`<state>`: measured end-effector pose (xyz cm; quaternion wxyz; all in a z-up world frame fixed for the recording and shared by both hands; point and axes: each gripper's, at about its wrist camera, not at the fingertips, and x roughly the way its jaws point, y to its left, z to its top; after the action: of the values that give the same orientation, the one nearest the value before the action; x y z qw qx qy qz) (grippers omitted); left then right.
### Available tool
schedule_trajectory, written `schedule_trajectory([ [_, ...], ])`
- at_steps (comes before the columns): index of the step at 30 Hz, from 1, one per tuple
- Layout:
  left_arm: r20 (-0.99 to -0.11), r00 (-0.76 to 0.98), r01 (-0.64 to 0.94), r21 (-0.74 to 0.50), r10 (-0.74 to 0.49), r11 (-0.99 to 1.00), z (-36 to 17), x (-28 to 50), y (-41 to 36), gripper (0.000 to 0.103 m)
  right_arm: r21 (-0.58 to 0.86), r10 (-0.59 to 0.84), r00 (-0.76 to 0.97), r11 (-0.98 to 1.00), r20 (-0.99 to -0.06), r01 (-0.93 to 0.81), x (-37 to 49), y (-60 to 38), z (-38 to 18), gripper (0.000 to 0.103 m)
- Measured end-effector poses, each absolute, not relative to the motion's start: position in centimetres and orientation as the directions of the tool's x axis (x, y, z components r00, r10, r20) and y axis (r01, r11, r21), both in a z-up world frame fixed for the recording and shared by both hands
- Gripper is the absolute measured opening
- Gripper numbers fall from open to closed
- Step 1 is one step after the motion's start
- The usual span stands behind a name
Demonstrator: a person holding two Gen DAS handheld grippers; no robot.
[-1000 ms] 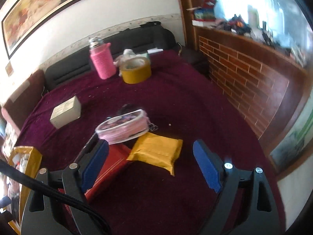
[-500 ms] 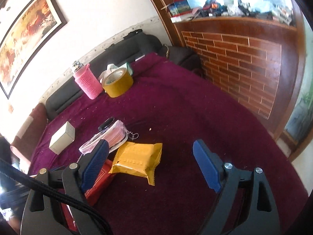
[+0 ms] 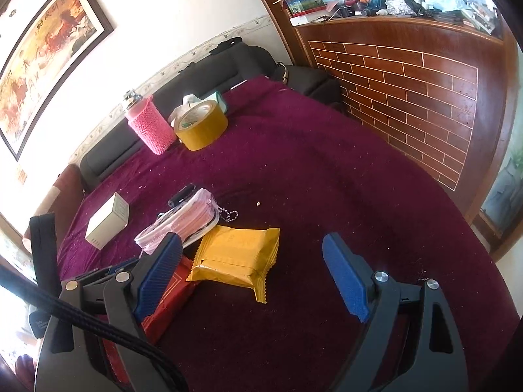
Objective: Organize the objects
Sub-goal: 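Lift the marker toward the tray with the left gripper while the right gripper grasps the yellow snack packet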
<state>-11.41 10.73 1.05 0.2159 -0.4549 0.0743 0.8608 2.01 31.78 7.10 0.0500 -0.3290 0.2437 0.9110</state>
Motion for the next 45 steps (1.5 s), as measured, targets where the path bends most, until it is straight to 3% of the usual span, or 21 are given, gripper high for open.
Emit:
schedule_trajectory([
  [1,-0.813,-0.497,-0.445,-0.062,0.304,-0.893,1.0,-11.5,11.1,0.024,0.407,-0.067,-0.775,-0.877,-0.628,-0.254,1.9,31.8,7.0,0.088],
  [4,-0.818,-0.514,-0.45,0.001,0.258,-0.893,1.0,-11.5,11.9,0.024,0.393,-0.057,-0.766,-0.882,-0.64,-0.262,1.7,31.7,6.8,0.088],
  [6,-0.822,-0.507,-0.438,-0.013,0.259,-0.899,1.1,-11.4,11.7,0.012,0.386,-0.052,-0.763,-0.884,-0.644,-0.265,1.6,31.8,6.7,0.088],
  [9,-0.811,-0.521,-0.414,-0.034,0.267,-0.91,1.9,-10.7,10.5,0.011,0.378,-0.04,-0.762,-0.885,-0.646,-0.273,1.6,31.9,6.6,0.088],
  [18,-0.687,-0.588,-0.377,-0.235,0.427,-0.896,8.0,-4.0,3.1,0.011,0.35,-0.013,-0.747,-0.889,-0.664,-0.296,1.4,32.0,6.2,0.088],
  [22,-0.643,-0.609,-0.387,-0.269,0.464,-0.882,9.4,0.7,0.4,0.011,0.352,-0.01,-0.736,-0.883,-0.677,-0.311,1.3,32.3,5.9,0.088],
  [27,-0.628,-0.654,-0.38,-0.211,0.423,-0.901,10.2,4.5,-2.5,0.012,0.352,-0.001,-0.725,-0.875,-0.689,-0.333,1.2,32.7,5.5,0.088],
  [35,-0.613,-0.677,-0.323,-0.249,0.407,-0.913,10.6,7.1,-7.4,0.012,0.333,0.0,-0.704,-0.881,-0.71,-0.335,0.7,32.4,6.0,0.088],
  [45,-0.6,-0.684,-0.314,-0.27,0.414,-0.91,10.4,8.3,-8.4,0.012,0.323,-0.103,-0.56,-0.895,-0.822,-0.309,-3.5,32.6,5.1,0.088],
])
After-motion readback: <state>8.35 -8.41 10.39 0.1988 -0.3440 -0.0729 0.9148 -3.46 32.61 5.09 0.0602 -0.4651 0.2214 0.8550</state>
